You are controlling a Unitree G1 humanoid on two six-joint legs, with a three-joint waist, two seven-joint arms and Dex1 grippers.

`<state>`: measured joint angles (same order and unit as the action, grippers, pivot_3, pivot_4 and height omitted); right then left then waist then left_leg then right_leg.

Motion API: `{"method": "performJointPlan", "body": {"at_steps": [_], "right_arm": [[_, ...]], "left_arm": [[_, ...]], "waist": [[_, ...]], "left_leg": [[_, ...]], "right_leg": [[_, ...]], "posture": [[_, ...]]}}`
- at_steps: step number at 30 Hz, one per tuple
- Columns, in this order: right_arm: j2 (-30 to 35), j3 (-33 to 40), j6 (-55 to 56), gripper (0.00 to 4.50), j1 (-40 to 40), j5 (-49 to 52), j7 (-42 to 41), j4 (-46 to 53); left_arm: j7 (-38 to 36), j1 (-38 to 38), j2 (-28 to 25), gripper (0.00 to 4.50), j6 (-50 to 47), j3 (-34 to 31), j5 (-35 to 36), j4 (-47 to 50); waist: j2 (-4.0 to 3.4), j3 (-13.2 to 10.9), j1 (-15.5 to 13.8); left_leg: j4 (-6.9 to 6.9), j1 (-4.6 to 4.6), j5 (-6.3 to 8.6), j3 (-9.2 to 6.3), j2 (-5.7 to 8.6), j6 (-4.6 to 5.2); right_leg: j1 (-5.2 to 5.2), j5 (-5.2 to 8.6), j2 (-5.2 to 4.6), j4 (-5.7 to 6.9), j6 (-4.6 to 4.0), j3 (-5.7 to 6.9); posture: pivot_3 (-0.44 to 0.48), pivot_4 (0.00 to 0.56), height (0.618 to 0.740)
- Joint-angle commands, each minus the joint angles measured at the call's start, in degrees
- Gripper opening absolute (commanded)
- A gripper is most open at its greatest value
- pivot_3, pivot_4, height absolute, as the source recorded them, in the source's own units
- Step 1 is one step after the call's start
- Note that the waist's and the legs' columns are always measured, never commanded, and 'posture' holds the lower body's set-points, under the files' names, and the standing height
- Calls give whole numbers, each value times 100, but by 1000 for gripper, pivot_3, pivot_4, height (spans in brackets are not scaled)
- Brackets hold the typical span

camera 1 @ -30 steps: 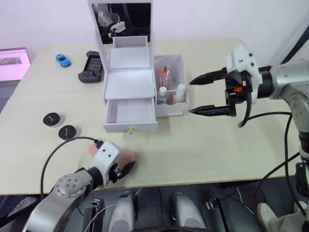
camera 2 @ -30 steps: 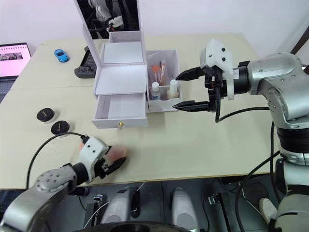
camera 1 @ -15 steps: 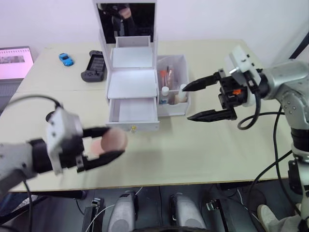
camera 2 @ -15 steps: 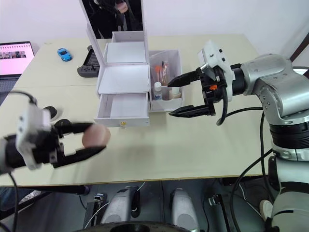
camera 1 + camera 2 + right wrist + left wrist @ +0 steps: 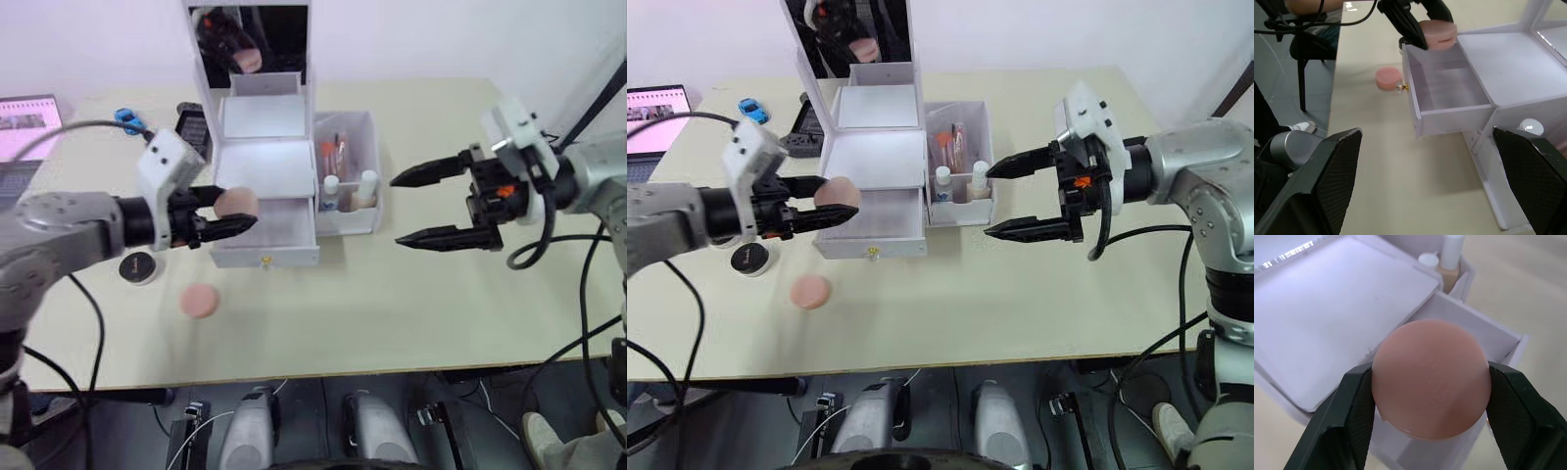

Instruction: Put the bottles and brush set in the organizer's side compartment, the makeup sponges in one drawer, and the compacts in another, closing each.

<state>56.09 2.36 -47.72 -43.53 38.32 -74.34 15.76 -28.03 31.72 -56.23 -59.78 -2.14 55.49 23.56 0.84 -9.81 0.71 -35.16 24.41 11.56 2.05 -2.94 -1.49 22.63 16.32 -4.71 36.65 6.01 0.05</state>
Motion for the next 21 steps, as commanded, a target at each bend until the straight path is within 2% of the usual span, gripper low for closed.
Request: {"method": "performJointPlan", "body": {"at_steps": [1, 6, 8, 10, 14, 21], "right_arm": [[154, 314, -100, 4500, -53, 202, 154, 267], [240, 359, -134, 4500, 6, 271, 279, 336], [251, 358, -128, 4500, 14, 284, 308, 343], [247, 344, -115, 4500, 10, 287, 335, 336], [253, 288, -44, 4500, -12, 269, 312, 289], [143, 116, 511, 4500, -80, -53, 192, -168]], "left_arm": [[-47, 150, 95, 2665, 16, 111, -372, 14], [-174, 156, 159, 2665, -43, 169, -658, 4], [-205, 147, 226, 3721, -11, 110, -712, -7], [-265, 143, 231, 4449, -40, 97, -755, 32], [-247, 119, 313, 4449, -181, -247, -557, 136], [-457, -414, 181, 4449, -45, -1171, -496, 354]], "waist": [[0, 0, -8], [1, 0, -11], [1, 0, -10], [2, -1, -11], [2, -1, -13], [3, -1, 1]], "left_leg": [[0, 0, 0, 0, 0, 0], [-2, 0, 0, -2, 0, 0], [-2, 0, -1, -2, 0, 0], [-2, 0, -1, -2, 0, 0], [-4, 0, -1, -3, 0, 0], [-3, -1, -1, -3, -1, 0]], "right_leg": [[1, 0, 0, 4, 0, 0], [4, 1, 1, 14, 0, 0], [4, 1, 1, 14, 0, 0], [4, 1, 0, 15, 0, 0], [4, 1, 0, 16, 0, 0], [6, 2, 1, 21, 1, 0]], "posture": [[0, 150, 740], [0, 150, 740], [0, 150, 740], [0, 150, 740], [0, 150, 740], [0, 150, 740]]}}
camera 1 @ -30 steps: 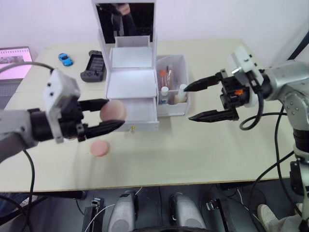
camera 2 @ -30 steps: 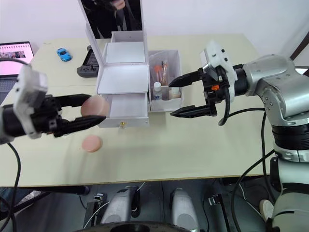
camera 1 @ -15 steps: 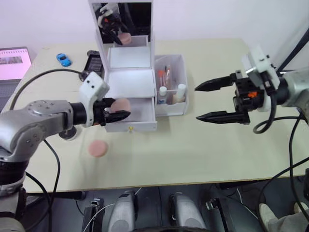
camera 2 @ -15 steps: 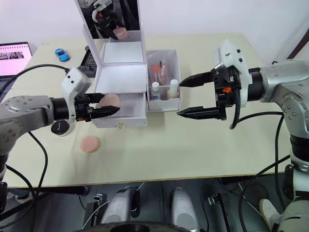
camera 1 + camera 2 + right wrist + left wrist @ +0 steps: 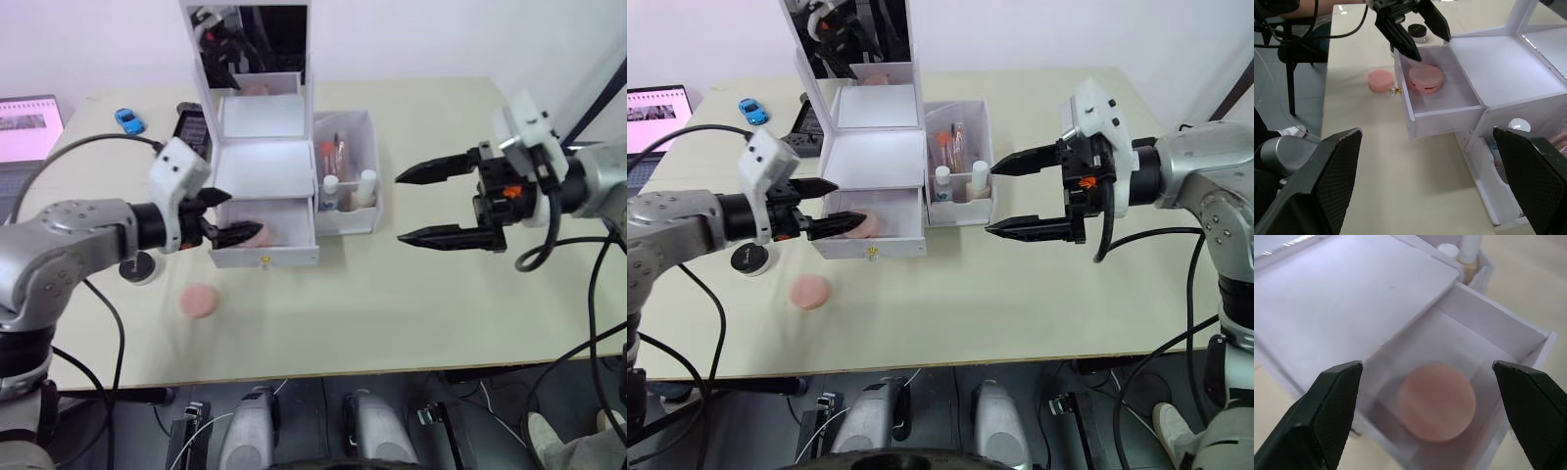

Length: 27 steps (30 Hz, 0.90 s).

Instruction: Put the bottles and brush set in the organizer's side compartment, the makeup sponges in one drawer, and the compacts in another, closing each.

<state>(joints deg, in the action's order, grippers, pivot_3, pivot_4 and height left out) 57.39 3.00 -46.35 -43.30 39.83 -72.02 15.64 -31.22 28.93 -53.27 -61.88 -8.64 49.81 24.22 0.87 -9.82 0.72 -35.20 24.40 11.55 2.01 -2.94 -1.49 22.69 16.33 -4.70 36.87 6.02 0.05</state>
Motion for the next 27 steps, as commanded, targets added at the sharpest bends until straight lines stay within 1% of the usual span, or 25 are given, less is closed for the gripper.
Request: {"method": "performJointPlan", "body": {"at_steps": [1, 2, 4, 5, 6, 8, 10, 11, 13, 14, 16, 18, 20, 23, 27], "right_arm": [[-4, 43, 488, 4500, -87, -272, -48, -243], [-34, 42, 739, 4500, -44, -461, -41, -582], [-31, -9, 1212, 4500, 25, -816, -74, -1116], [-19, -40, 1472, 4500, 50, -1020, -102, -1522], [-9, -86, 1718, 4500, 35, -1248, -64, -1918], [37, -147, 1796, 4500, -6, -1382, -197, -2404], [7, -127, 2236, 4500, 32, -1583, -218, -2619], [-14, -85, 2360, 4500, 41, -1626, -240, -2757], [-9, -3, 2452, 4500, 106, -1603, -419, -3080], [16, 17, 2407, 4500, 168, -1573, -541, -3273], [65, 30, 2721, 4500, 374, -1698, -673, -3498], [7, 195, 2845, 4500, 470, -1681, -564, -3696], [-50, 350, 2983, 4500, 538, -1658, -452, -3883], [-67, 472, 3185, 4500, 799, -1745, -332, -4067], [-70, 562, 3223, 4500, 1002, -1773, -294, -4128]], "left_arm": [[-178, -216, -115, 4449, 232, -644, 75, 352], [-301, -506, -43, 4449, 456, -1107, 101, 431], [-509, -1042, -11, 4449, 780, -1738, 34, 538], [-623, -1468, 54, 4449, 852, -2249, 34, 495], [-804, -2022, 63, 4449, 1058, -2707, -232, 361], [-1293, -3033, 126, 4449, 1567, -3469, -632, -13], [-1903, -3944, 57, 4449, 2218, -3865, -1134, -349], [-2202, -4303, 42, 4449, 2469, -4055, -1277, -494], [-2537, -4744, 133, 4449, 2815, -4431, -1375, -953], [-2565, -4867, 234, 4449, 2771, -4637, -1291, -1295], [-2631, -5085, 393, 4449, 2999, -4856, -1373, -1841], [-2821, -5330, 498, 4449, 3223, -4919, -1442, -2034], [-2830, -5412, 562, 4449, 3395, -4985, -1487, -2325], [-2819, -5512, 626, 4449, 3819, -4980, -1676, -2813], [-2740, -5479, 603, 4449, 3961, -4961, -1648, -2906]], "waist": [[0, 0, -3], [0, 0, -2], [2, 1, 3], [2, 1, 10], [0, 2, 31], [-2, 2, 49], [-1, 2, 35], [-1, 2, 32], [0, 2, 4], [1, 3, -15], [4, 6, -25], [8, 9, -7], [8, 9, 1], [7, 10, 6], [13, 15, 19]], "left_leg": [[0, 0, 0, 1, 0, 0], [0, 0, 0, 1, 0, 0], [-1, 0, 0, 3, -1, 0], [-2, 0, 0, 2, -1, -1], [-1, 0, 0, 3, -1, -1], [5, -5, 0, 16, -1, 0], [7, -3, -1, 20, -5, 0], [7, -3, 0, 21, -6, 0], [8, -1, 0, 26, -9, -1], [8, -2, 1, 25, -9, -2], [6, -3, 2, 23, -8, -4], [6, -3, 2, 28, -5, -4], [7, 0, 2, 49, 1, -4], [6, -1, 2, 48, -1, -4], [11, -2, 2, 48, -2, -4]], "right_leg": [[1, 0, 0, -1, 0, 0], [1, 0, 0, 0, 0, -1], [0, 1, -1, -2, 0, -1], [0, 1, -1, 0, 0, -1], [0, 1, -1, -1, -1, -1], [7, 2, -1, -1, -3, -10], [19, 6, 1, 6, -11, -11], [22, 8, 1, 11, -14, -10], [28, 17, 0, 13, -30, -10], [25, 19, -2, 12, -34, -8], [42, 27, -9, 4, -50, -4], [39, 27, -20, 1, -51, -4], [26, 27, -36, 4, -49, -8], [28, 26, -34, 7, -49, -8], [28, 26, -33, 7, -49, -8]], "posture": [[0, 150, 740], [0, 150, 740], [0, 150, 740], [0, 150, 740], [0, 150, 740], [0, 150, 740], [0, 150, 740], [0, 150, 740], [0, 150, 740], [0, 150, 740], [0, 150, 740], [0, 150, 740], [0, 150, 740], [0, 150, 740], [0, 150, 740]]}}
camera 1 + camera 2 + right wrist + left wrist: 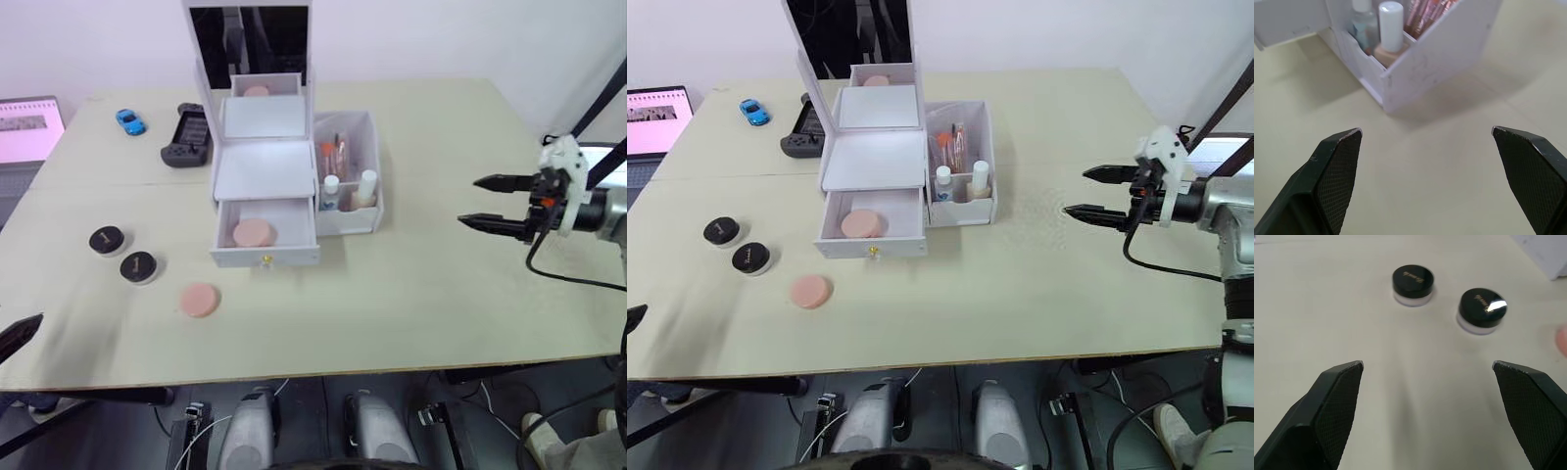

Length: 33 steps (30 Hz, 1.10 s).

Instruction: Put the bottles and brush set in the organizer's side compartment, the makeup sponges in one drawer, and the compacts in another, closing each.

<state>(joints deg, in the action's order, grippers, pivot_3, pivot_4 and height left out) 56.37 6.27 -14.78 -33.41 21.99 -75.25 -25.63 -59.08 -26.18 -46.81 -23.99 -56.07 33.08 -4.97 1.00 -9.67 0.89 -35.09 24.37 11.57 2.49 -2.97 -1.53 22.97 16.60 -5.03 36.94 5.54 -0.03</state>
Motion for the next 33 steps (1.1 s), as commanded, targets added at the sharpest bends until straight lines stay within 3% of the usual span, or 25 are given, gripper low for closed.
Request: {"method": "performJointPlan", "body": {"at_steps": [1, 8, 12, 14, 19, 22, 28, 33], "right_arm": [[33, 248, 69, 4500, 14, 10, 39, -16], [15, 190, -51, 4500, -249, 72, -237, -25], [49, -471, -1046, 4500, -850, 396, -1109, 1067], [-116, -687, -1388, 4500, -1229, 394, -1151, 1183], [-508, -947, -2019, 4500, -1768, 633, -1104, 1961], [-598, -1166, -2156, 4500, -2015, 570, -1060, 2457], [-886, -1293, -2348, 4500, -2404, 494, -691, 2701], [-715, -1292, -2391, 4500, -2324, 395, -617, 2771]], "left_arm": [[55, 66, -64, 4449, 198, -208, 41, -7], [74, 127, -65, 4449, 215, -93, 102, 295], [-186, -481, -49, 4449, -750, 98, 866, 2112], [229, -428, 121, 4449, -1193, 212, 1372, 2832], [1355, -405, 485, 4449, -1715, 1142, 1446, 4325], [2383, 92, 601, 4449, -2358, 1602, 1592, 4479], [3642, 719, 457, 4449, -3289, 2739, 1147, 4788], [4442, 1346, 628, 4449, -3906, 3054, 1171, 4901]], "waist": [[-2, 1, 3], [-3, 1, 19], [-5, -1, 52], [-8, 0, 46], [-3, 1, -4], [-7, -1, -34], [2, 4, -14], [5, 5, -34]], "left_leg": [[-1, 0, 0, 1, 0, 0], [-1, 0, 0, 2, -1, 0], [-1, 1, 0, 6, -3, -1], [-1, 0, 1, 7, -6, -1], [2, 0, 5, 4, -4, -7], [-5, 2, 4, 0, -1, -6], [-11, -7, 4, -9, 0, -6], [-13, -3, 4, -16, 1, -6]], "right_leg": [[1, 0, -1, 2, 0, 0], [3, 0, 0, 6, 0, -1], [4, -1, -3, 6, 1, -9], [10, -1, -4, 13, 1, -15], [6, 0, 0, 8, 0, -17], [6, -2, 2, 16, 2, -16], [-8, -2, 11, 18, 3, -13], [-10, -3, 16, 16, 4, -13]], "posture": [[0, 150, 740], [0, 150, 740], [0, 150, 740], [0, 150, 740], [0, 150, 740], [0, 150, 740], [0, 150, 740], [0, 150, 740]]}}
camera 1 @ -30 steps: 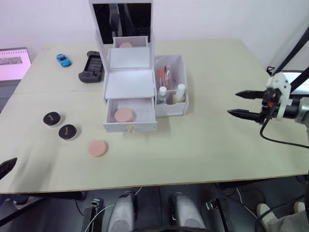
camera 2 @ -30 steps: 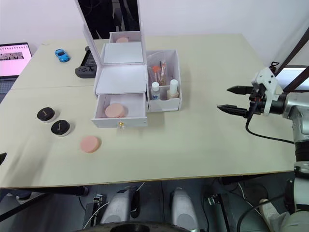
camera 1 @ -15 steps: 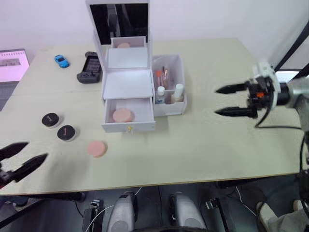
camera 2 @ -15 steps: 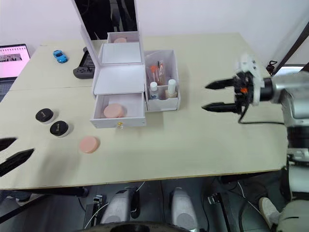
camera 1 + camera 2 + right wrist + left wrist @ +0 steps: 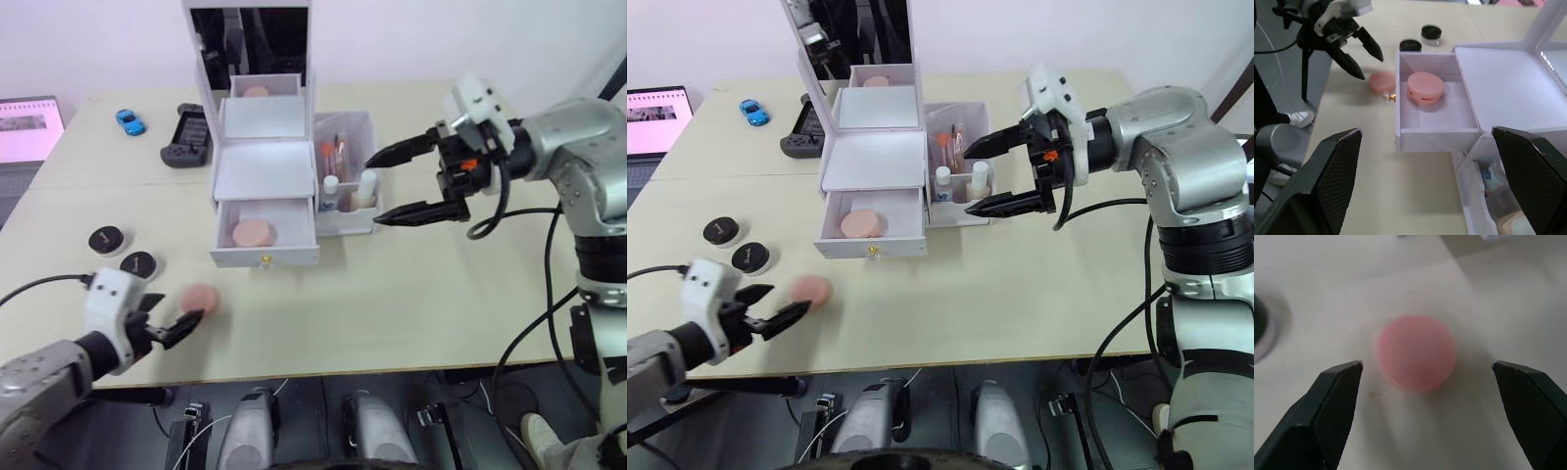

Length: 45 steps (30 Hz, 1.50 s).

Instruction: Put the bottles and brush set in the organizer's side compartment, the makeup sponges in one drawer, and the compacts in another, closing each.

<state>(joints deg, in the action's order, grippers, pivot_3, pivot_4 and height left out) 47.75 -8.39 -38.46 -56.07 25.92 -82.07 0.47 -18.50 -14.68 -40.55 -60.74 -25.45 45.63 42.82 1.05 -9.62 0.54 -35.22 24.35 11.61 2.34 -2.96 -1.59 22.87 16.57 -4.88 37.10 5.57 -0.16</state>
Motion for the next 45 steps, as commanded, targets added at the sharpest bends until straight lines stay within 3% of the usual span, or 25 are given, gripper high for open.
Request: {"method": "performJointPlan", "body": {"at_steps": [1, 13, 17, 20, 22, 25, 32, 35, 38, 45], "right_arm": [[162, 221, -51, 4500, -28, 34, 99, 173], [327, 384, -350, 4500, -22, 160, 345, 367], [319, 359, -432, 4500, -52, 177, 431, 452], [300, 345, -506, 4500, -87, 215, 494, 496], [307, 338, -525, 4500, -94, 224, 503, 508], [330, 334, -522, 4500, -88, 223, 493, 508], [416, 301, -358, 4500, -114, 99, 373, 268], [379, 307, -335, 4500, -196, 100, 366, 170], [383, 313, -272, 4500, -223, 71, 358, 89], [620, 503, -330, 4500, -69, 174, 375, 219]], "left_arm": [[465, 265, -20, 4449, -299, 89, -170, 101], [757, 763, 117, 4449, -489, 1074, -763, -258], [778, 871, 179, 4449, -521, 1133, -908, -302], [760, 954, 216, 3652, -542, 1144, -965, -308], [743, 965, 212, 2684, -560, 1136, -1000, -280], [771, 965, 267, 2655, -173, 916, -1198, -230], [617, 1412, 420, 2655, 1211, -360, -1428, -315], [363, 2025, 368, 2655, 1346, -524, -922, -231], [-375, 2835, -180, 2655, 1695, 59, -864, -168], [-1173, 4039, -825, 2655, 1130, 1214, -453, -638]], "waist": [[0, 0, 10], [0, 0, 15], [0, 0, 5], [0, 0, 9], [0, 0, 9], [1, 0, 10], [1, 0, 11], [3, -1, -14], [9, -3, -41], [6, -3, 8]], "left_leg": [[0, 0, 0, -2, 0, 0], [2, -2, 0, -11, -2, 0], [0, -2, 0, -15, -2, 0], [0, -2, 0, -15, -2, 0], [0, -2, 0, -16, -2, 0], [1, -2, 0, -17, -2, 0], [-1, -1, 0, -21, -1, 0], [-1, 1, 0, -23, -1, 0], [-7, 4, -2, -28, -1, -3], [1, 3, -2, -25, -1, -4]], "right_leg": [[-1, 0, 1, 0, 0, 0], [-2, -2, 11, 0, 4, 0], [-5, 0, 11, 0, 0, 2], [-6, 0, 11, 0, -1, 3], [-5, 0, 11, 0, -1, 2], [-5, 0, 11, 0, -1, 3], [-9, 1, 10, -2, -2, 11], [-9, 1, 11, -4, -1, 13], [-12, -1, 12, -2, 2, 19], [-10, -11, 17, -5, 22, 15]], "posture": [[0, 150, 740], [0, 150, 740], [0, 150, 740], [0, 150, 740], [0, 150, 740], [0, 150, 740], [0, 150, 740], [0, 150, 740], [0, 150, 740], [0, 150, 740]]}}
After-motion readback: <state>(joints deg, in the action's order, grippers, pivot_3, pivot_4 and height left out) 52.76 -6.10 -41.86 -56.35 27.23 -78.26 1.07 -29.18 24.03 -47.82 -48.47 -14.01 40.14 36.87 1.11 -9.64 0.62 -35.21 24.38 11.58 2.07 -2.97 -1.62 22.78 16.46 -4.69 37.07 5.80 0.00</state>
